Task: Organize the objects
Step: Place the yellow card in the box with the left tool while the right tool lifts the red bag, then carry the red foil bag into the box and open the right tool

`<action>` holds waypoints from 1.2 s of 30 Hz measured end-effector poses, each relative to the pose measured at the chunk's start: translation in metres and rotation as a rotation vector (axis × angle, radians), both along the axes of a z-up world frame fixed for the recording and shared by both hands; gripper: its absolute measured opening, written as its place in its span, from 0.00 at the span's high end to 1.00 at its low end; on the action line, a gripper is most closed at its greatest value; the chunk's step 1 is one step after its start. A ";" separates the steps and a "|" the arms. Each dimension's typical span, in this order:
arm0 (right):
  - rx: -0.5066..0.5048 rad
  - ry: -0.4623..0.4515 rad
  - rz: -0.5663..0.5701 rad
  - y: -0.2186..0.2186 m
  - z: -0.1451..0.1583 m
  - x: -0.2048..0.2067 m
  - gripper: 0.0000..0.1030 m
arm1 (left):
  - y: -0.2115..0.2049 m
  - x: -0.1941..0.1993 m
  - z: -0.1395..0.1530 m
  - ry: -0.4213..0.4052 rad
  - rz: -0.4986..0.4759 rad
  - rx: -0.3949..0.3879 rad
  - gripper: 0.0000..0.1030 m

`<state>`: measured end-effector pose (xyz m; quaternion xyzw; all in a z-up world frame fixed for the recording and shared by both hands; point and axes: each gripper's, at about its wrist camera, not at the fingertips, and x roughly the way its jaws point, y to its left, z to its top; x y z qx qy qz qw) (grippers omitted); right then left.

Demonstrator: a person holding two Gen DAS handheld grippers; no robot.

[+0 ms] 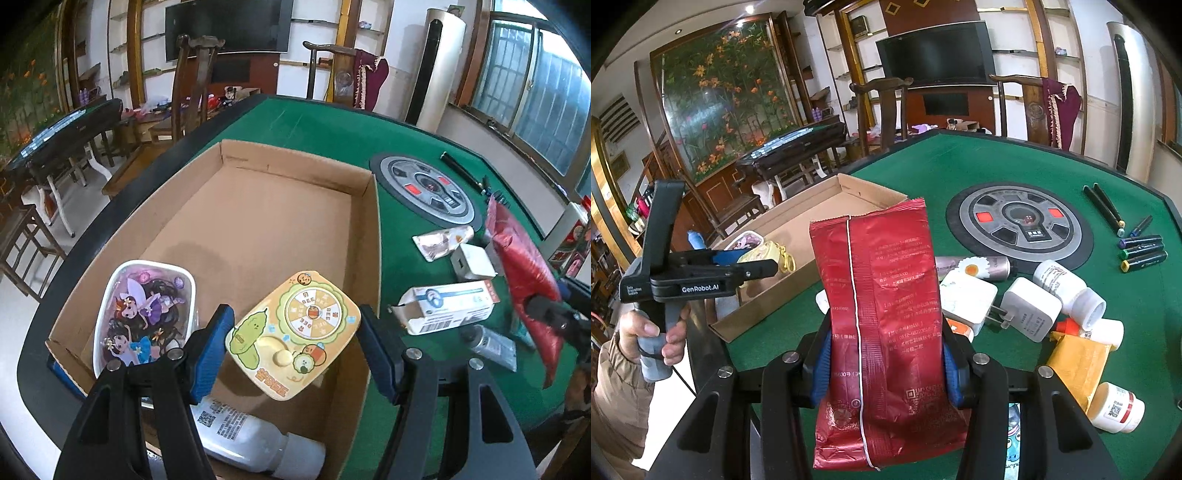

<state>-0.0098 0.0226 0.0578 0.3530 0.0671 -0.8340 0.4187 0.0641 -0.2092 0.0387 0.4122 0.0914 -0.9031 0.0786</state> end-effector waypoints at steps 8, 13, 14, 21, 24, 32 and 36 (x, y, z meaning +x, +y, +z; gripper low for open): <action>-0.001 0.002 0.007 -0.004 0.002 0.001 0.49 | 0.004 0.005 -0.008 -0.020 -0.021 -0.033 0.35; 0.002 0.009 0.011 -0.007 0.005 0.000 0.49 | 0.002 0.010 -0.013 -0.029 -0.017 -0.026 0.35; 0.002 0.010 0.011 -0.007 0.006 0.000 0.49 | 0.001 0.011 -0.013 -0.031 -0.015 -0.024 0.35; 0.017 0.027 0.039 -0.025 0.014 -0.003 0.49 | 0.000 0.012 -0.014 -0.030 -0.016 -0.026 0.35; 0.022 0.030 0.059 -0.037 0.017 -0.004 0.49 | 0.001 0.013 -0.014 -0.028 -0.018 -0.023 0.35; 0.030 0.019 0.106 -0.066 0.021 -0.009 0.49 | 0.000 0.013 -0.015 -0.025 -0.028 -0.010 0.35; 0.035 0.014 0.131 -0.082 0.021 -0.011 0.49 | -0.001 0.013 -0.015 -0.024 -0.031 -0.002 0.35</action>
